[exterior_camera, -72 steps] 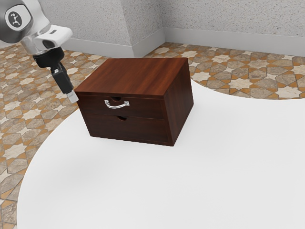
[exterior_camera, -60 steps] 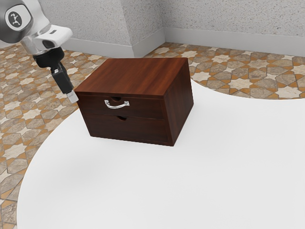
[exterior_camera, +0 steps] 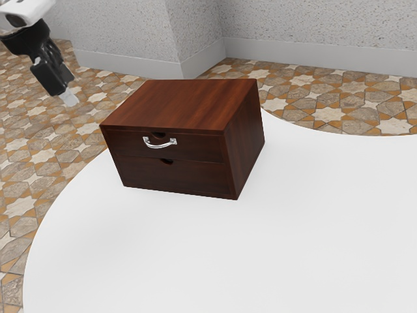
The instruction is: Pull the drawer handle with one arm to open the drawer
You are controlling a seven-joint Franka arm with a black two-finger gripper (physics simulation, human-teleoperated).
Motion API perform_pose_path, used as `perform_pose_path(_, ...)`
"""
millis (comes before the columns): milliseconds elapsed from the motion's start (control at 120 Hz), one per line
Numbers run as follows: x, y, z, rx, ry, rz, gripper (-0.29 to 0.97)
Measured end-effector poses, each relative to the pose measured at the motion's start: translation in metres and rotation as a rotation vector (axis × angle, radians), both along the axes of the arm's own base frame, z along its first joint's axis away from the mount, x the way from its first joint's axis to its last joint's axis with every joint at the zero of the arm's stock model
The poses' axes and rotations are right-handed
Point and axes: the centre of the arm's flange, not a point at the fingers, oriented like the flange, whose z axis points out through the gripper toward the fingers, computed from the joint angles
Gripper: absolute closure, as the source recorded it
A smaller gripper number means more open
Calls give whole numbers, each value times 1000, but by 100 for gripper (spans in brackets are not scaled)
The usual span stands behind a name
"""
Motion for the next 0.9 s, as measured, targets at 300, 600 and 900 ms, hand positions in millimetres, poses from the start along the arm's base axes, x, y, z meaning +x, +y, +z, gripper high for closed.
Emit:
perform_pose_path(300, 32, -69, -22, 104, 73, -158, 0)
perform_pose_path(600, -19, -38, -91, 222, 143, -177, 0)
perform_pose_path(900, 10, -18, -133, 366, 92, -205, 0)
